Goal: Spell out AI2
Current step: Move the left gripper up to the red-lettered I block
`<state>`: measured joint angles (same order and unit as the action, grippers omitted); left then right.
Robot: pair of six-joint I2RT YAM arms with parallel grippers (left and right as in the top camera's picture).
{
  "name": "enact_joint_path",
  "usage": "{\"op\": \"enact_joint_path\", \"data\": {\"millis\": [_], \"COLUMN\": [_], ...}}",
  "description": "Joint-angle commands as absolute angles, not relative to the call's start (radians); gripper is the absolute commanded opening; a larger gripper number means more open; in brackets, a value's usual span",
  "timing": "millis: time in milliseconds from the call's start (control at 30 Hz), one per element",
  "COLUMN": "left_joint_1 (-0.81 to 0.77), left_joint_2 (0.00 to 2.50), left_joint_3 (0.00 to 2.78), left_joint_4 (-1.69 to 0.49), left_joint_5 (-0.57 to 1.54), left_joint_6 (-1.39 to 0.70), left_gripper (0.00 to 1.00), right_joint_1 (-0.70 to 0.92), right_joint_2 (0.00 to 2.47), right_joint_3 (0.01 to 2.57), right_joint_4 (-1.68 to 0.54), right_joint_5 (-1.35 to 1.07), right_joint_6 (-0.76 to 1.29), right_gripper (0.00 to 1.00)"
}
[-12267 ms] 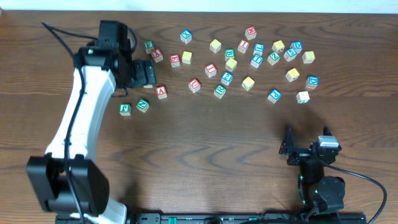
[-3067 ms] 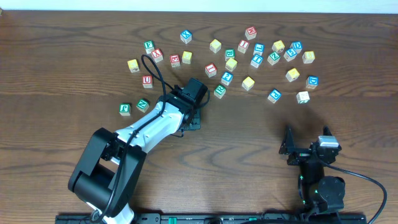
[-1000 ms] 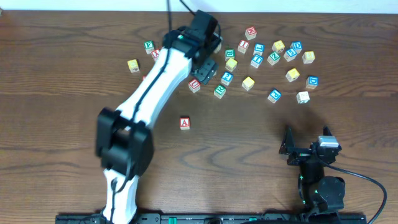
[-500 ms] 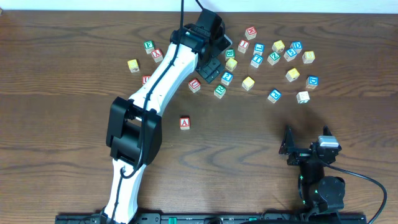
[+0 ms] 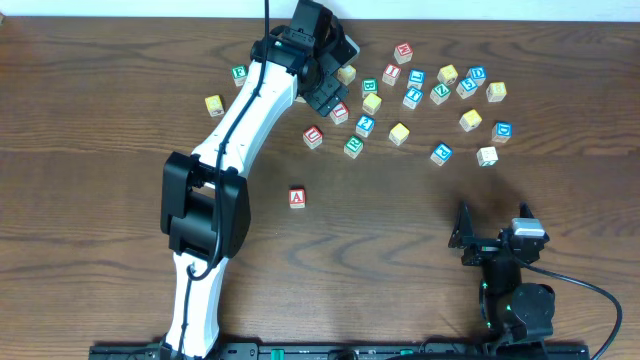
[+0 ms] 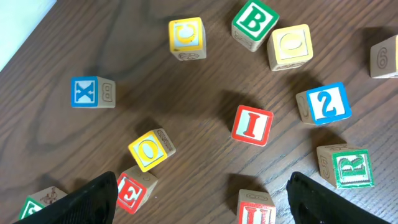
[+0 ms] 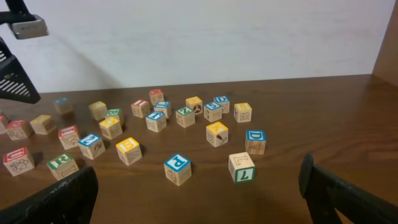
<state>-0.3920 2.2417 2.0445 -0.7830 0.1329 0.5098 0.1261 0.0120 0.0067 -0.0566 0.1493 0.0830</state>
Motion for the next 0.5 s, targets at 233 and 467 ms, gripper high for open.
{"op": "enact_joint_path", "data": {"millis": [233, 467], "left_joint_1": [-0.416, -0.439], "left_joint_2": [2.337, 2.346], "left_joint_3": [2.072, 2.072], "left_joint_4": [-0.81, -0.802], "left_joint_5": [0.183, 0.206], "left_joint_6": [0.543, 0.554], "left_gripper": [0.85, 0.86], "right_joint_1": [0.116, 0.116], "right_joint_2": [0.007, 0.007], "right_joint_3": [0.006, 0.006], "right_joint_4": [-0.061, -0.061], "right_joint_5": [0.15, 0.15], "right_joint_6": [0.081, 0.081], "right_gripper": [0.99, 0.99]}}
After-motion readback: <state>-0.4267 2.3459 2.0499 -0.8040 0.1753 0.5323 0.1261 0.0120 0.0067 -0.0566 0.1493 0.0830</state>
